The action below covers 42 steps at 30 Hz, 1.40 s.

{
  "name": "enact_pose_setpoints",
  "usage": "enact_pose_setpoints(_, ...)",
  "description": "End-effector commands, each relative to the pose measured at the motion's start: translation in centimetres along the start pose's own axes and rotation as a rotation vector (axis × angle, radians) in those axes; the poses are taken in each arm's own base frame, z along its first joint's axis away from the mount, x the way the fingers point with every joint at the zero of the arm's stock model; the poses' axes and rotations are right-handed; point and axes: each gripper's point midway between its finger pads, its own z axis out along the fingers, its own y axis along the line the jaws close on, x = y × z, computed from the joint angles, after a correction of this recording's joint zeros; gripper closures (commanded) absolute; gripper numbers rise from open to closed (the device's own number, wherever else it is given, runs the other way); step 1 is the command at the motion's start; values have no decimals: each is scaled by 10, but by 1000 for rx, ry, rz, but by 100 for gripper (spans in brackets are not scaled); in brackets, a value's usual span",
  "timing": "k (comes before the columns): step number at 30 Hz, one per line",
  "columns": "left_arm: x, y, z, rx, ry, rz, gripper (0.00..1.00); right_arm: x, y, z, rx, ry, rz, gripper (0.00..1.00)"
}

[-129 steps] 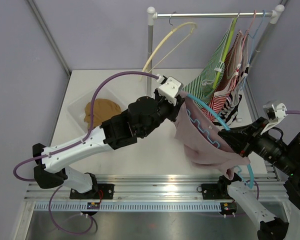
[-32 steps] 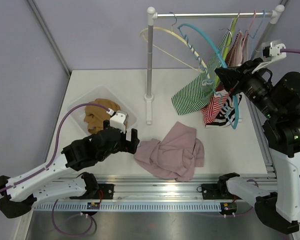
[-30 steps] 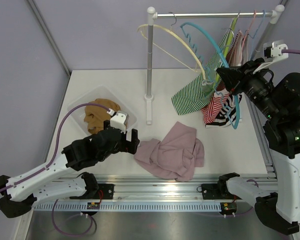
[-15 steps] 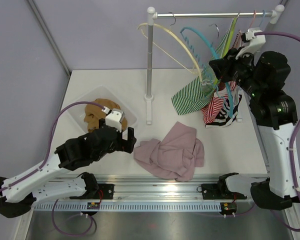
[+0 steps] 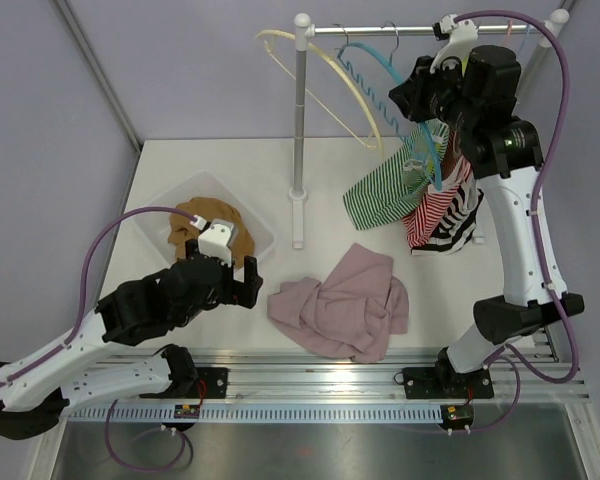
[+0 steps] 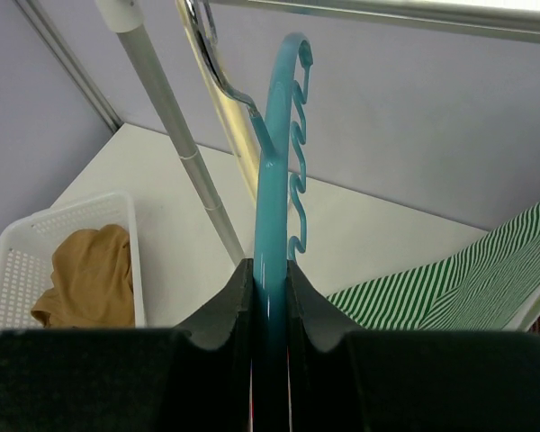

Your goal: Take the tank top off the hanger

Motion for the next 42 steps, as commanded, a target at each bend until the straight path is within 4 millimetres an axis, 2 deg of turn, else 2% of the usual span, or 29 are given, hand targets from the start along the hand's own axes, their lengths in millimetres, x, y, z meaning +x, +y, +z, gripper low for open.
enact_pose_setpoints(1,-9,2,-3,-5,-43,-18,1,-46,6,3,-32,-145,-50,100)
enact_pose_setpoints(3,-8,3,-4,-4,-46,-16,1,-44,5,15,-49,-140,-57,100)
enact_pose_setpoints(4,-8,3,-4,-2,-47,-17,1,-51,6,14,-51,-156,-60,100)
enact_pose_setpoints(5,-7,3,-3,-3,-44,-15,1,-45,4,25,-52,-139,-55,100)
enact_pose_setpoints(10,-6,1,-2,6,-44,-14,1,-51,0,41,-53,-152,-48,100)
enact_pose_setpoints(13,-6,-2,-1,17,-43,-16,1,-42,-4,59,-54,-133,-25,100)
enact_pose_setpoints(17,-7,-5,0,32,-44,-19,1,-34,-6,74,-61,-120,-4,100)
enact_pose_setpoints(22,-6,-7,0,38,-39,-19,1,-23,-9,81,-57,-96,18,100)
enact_pose_setpoints(25,-6,-9,1,43,-38,-19,1,-25,-8,76,-51,-107,31,97)
enact_pose_setpoints(31,-7,-16,11,33,-20,-21,1,-26,-5,66,-51,-104,47,74)
enact_pose_setpoints(32,-9,-18,12,39,-25,-23,1,-27,-5,64,-50,-107,46,68)
enact_pose_setpoints(33,-9,-21,14,44,-19,-23,1,-26,-5,63,-47,-103,50,56)
enact_pose_setpoints(35,-11,-30,18,69,-24,-26,1,-30,-1,58,-57,-111,49,46)
enact_pose_setpoints(38,-15,-45,25,109,-39,-29,1,-40,4,42,-67,-135,39,39)
enact_pose_setpoints(40,-21,-61,30,156,-59,-38,1,-51,7,26,-62,-158,32,24)
enact_pose_setpoints(42,-12,-77,39,199,-45,-11,1,-54,8,14,-47,-164,27,16)
